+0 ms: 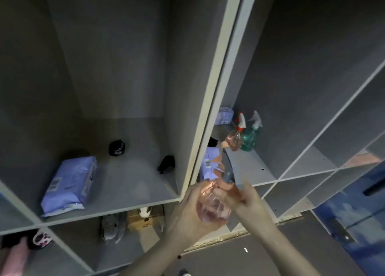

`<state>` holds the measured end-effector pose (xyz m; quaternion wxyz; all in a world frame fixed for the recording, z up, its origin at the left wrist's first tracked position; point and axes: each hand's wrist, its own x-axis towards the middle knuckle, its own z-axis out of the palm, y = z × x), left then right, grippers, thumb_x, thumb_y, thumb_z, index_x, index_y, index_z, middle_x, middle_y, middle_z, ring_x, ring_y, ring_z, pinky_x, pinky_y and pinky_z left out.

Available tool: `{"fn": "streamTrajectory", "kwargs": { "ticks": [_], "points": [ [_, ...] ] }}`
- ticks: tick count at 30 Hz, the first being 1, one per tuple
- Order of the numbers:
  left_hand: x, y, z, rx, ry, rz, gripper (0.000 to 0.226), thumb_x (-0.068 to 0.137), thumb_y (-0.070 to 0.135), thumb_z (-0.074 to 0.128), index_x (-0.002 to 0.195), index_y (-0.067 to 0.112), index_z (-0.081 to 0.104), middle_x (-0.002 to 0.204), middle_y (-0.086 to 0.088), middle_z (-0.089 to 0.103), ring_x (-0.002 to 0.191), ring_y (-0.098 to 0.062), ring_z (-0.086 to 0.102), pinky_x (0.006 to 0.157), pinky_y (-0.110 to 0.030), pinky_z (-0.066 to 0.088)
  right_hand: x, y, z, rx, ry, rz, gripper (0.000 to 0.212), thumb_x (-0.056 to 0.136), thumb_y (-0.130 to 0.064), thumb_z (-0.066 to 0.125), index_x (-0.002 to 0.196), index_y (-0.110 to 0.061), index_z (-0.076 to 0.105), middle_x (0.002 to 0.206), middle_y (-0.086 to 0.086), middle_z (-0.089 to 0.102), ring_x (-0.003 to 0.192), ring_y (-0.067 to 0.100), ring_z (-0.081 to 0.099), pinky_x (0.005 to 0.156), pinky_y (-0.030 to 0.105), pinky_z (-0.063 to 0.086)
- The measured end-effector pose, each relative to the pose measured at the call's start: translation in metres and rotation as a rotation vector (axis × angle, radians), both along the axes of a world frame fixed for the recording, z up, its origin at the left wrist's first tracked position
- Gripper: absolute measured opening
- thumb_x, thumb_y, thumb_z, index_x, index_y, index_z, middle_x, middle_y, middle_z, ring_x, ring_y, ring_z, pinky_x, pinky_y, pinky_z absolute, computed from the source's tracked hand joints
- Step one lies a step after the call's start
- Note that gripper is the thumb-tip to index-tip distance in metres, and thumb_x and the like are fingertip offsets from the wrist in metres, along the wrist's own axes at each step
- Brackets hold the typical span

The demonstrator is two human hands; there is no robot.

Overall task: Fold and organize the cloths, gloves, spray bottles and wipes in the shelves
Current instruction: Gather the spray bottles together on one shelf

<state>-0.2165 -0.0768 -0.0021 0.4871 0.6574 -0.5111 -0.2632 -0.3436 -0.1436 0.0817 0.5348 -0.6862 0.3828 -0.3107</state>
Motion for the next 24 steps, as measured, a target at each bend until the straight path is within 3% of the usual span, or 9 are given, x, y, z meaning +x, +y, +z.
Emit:
{"fn": "streamTrajectory", "kwargs": {
  "ticks": [2,5,7,10,15,18,21,24],
  "points": [
    [-0.013,-0.015,0.004,-0.03,0.054,-0.017,0.089,0.051,0.056,0.083,0.123,0.066,0.032,0.123,0.029,0.046,0.104,-0.006,0.061,0.086,-0.037,0.055,-0.015,-0.009,0.003,0.004,0.004,-0.032,0.016,0.086,-0.007,0.067,0.102,-0.008,0.066,0.078,-0.006,0.075,0.076,0.006,0.071,0.072,0.019,0.049],
    [-0.027,-0.033,0.009,-0.052,-0.041,-0.058,0.091,0.057,0.059,0.077,0.132,0.062,0.025,0.129,0.032,0.039,0.106,-0.003,0.058,0.087,-0.034,0.053,-0.032,-0.027,0.002,0.014,-0.035,-0.09,0.008,0.084,-0.002,0.067,0.092,-0.004,0.066,0.063,-0.008,0.072,0.064,0.002,0.068,0.061,0.008,0.046],
    [-0.032,-0.046,0.011,-0.048,-0.092,-0.091,0.097,0.062,0.056,0.076,0.137,0.063,0.014,0.131,0.032,0.037,0.107,-0.002,0.057,0.087,-0.032,0.052,-0.041,-0.04,0.003,0.035,-0.069,-0.1,0.011,0.081,-0.001,0.069,0.09,-0.008,0.067,0.067,-0.008,0.073,0.064,0.002,0.068,0.057,0.006,0.045],
    [-0.042,-0.073,0.01,-0.031,-0.157,-0.132,0.104,0.069,0.047,0.077,0.135,0.07,-0.001,0.129,0.028,0.035,0.108,0.003,0.052,0.086,-0.025,0.05,-0.054,-0.067,0.001,0.058,-0.076,-0.096,0.016,0.079,0.003,0.07,0.091,-0.008,0.067,0.075,-0.006,0.075,0.071,0.004,0.07,0.061,0.008,0.048],
    [-0.056,-0.137,0.007,0.036,-0.246,-0.171,0.104,0.069,0.048,0.078,0.139,0.064,0.003,0.139,0.025,0.032,0.121,0.004,0.043,0.093,-0.014,0.04,-0.076,-0.133,-0.014,0.049,-0.065,-0.119,0.021,0.079,0.004,0.07,0.094,-0.01,0.067,0.085,0.0,0.076,0.081,0.011,0.071,0.071,0.02,0.053],
    [-0.067,-0.175,0.002,0.081,-0.277,-0.178,0.104,0.069,0.053,0.075,0.131,0.072,-0.006,0.145,0.024,0.029,0.127,0.003,0.038,0.101,-0.024,0.041,-0.089,-0.175,-0.024,0.062,-0.082,-0.119,0.021,0.077,0.008,0.069,0.091,-0.007,0.066,0.077,-0.002,0.075,0.074,0.008,0.07,0.065,0.016,0.052],
    [-0.066,-0.202,-0.005,0.158,-0.376,-0.162,0.093,0.069,0.067,0.062,0.141,0.062,0.003,0.148,0.019,0.033,0.13,-0.002,0.039,0.103,-0.025,0.039,-0.096,-0.21,-0.037,0.048,-0.029,-0.089,0.02,0.078,0.007,0.07,0.092,-0.006,0.066,0.075,0.0,0.074,0.073,0.009,0.07,0.067,0.018,0.053],
    [-0.044,-0.229,-0.024,0.225,-0.609,0.007,0.098,0.067,0.089,0.027,0.15,0.04,0.012,0.151,0.007,0.039,0.14,-0.016,0.035,0.11,-0.037,0.033,-0.095,-0.247,-0.047,0.04,0.02,-0.034,0.02,0.079,0.004,0.071,0.088,-0.013,0.065,0.066,-0.007,0.07,0.061,0.001,0.065,0.063,0.012,0.049]
  ]
}}
